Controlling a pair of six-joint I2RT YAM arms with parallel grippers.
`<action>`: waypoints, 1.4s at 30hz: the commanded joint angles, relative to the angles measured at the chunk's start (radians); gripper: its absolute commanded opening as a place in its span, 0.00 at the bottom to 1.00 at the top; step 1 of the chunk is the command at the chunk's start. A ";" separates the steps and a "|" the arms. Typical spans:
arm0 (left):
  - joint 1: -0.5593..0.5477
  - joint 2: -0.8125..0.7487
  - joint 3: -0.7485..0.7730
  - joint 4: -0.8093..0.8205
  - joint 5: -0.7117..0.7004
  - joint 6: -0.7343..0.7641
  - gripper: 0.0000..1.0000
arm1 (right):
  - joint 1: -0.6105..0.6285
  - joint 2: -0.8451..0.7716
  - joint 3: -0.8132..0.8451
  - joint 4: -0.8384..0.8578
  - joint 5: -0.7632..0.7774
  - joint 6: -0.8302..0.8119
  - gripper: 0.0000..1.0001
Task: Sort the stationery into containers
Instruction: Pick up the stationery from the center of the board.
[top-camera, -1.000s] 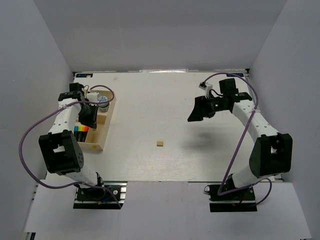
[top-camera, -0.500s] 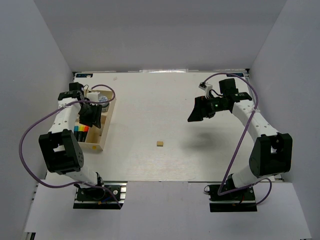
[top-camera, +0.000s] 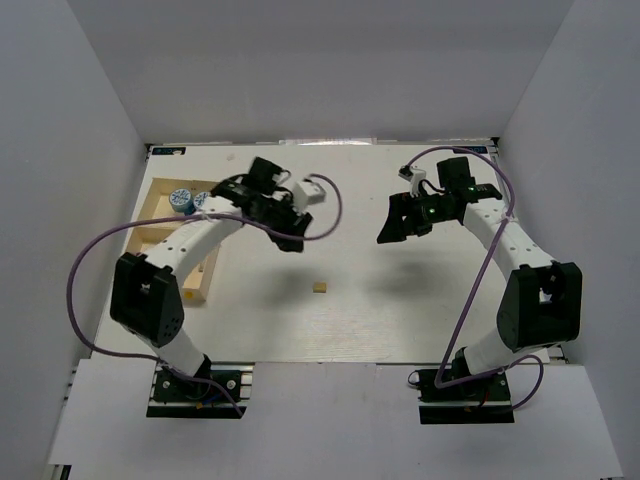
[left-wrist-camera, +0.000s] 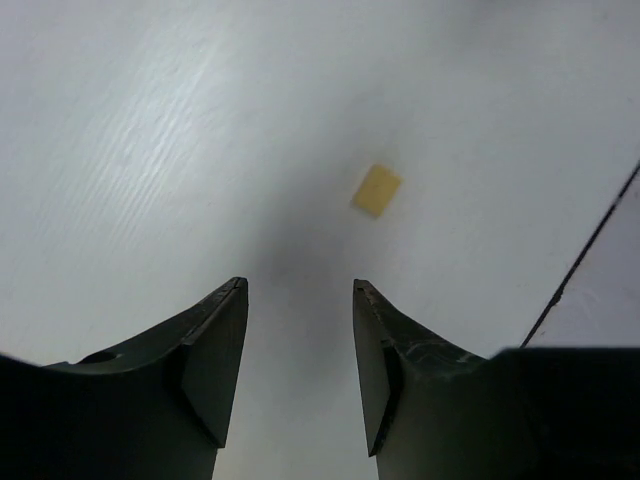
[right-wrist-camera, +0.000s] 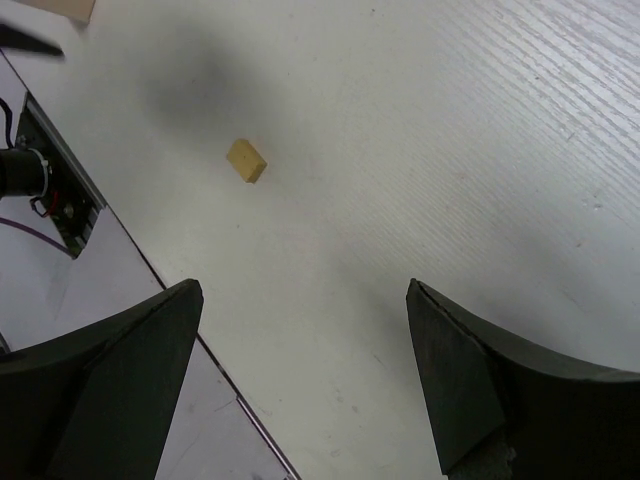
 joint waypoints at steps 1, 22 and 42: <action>-0.110 0.036 -0.025 0.094 0.018 0.066 0.57 | -0.012 -0.004 0.026 0.009 0.034 -0.003 0.88; -0.349 0.174 -0.168 0.248 -0.143 0.292 0.66 | -0.069 0.034 0.008 0.005 0.097 0.004 0.89; -0.412 0.185 -0.283 0.384 -0.249 0.278 0.36 | -0.078 0.022 -0.012 0.011 0.094 0.004 0.89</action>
